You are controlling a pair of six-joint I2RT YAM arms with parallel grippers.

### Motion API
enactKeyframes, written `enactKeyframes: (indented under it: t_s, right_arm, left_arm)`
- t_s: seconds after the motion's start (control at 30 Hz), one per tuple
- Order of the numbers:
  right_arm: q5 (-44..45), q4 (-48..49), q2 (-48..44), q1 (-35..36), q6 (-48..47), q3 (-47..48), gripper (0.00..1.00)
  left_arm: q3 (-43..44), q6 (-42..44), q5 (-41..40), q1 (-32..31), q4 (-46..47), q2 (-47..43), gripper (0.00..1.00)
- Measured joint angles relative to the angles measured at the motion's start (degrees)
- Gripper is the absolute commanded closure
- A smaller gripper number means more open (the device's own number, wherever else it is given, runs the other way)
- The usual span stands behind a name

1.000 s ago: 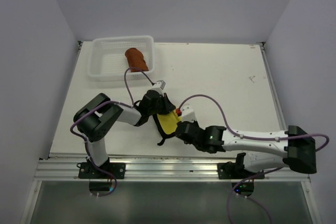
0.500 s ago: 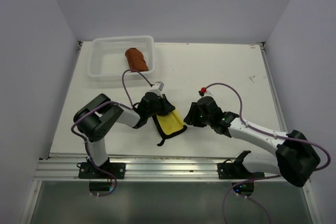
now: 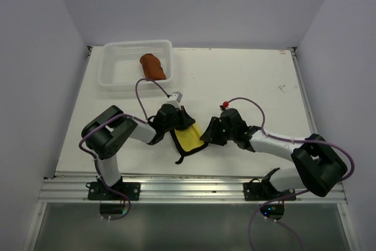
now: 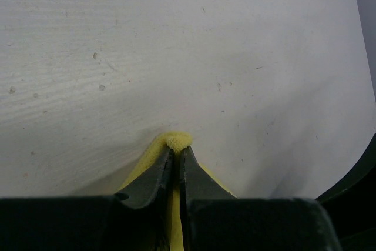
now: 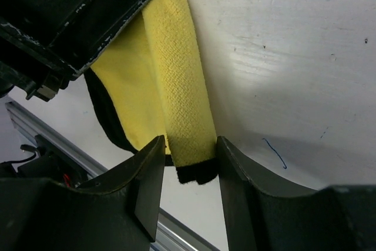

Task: Roll the towels
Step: Roll the towel

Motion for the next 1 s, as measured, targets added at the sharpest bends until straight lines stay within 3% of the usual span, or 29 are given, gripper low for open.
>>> enactKeyframes:
  t_s: [0.3, 0.6, 1.0]
  right_arm:
    - [-1.8, 3.3, 0.0, 0.0, 1.4, -5.0, 0.55]
    - [-2.1, 3.0, -4.5, -0.2, 1.6, -5.6, 0.45]
    - [-2.2, 2.6, -7.4, -5.9, 5.6, -4.6, 0.50]
  left_arm:
    - [-0.6, 0.0, -0.5, 0.0, 0.6, -0.2, 1.00]
    - [-0.8, 0.0, -0.5, 0.0, 1.0, -0.2, 1.00]
    - [-1.3, 0.0, -0.6, 0.0, 1.6, -0.3, 1.00]
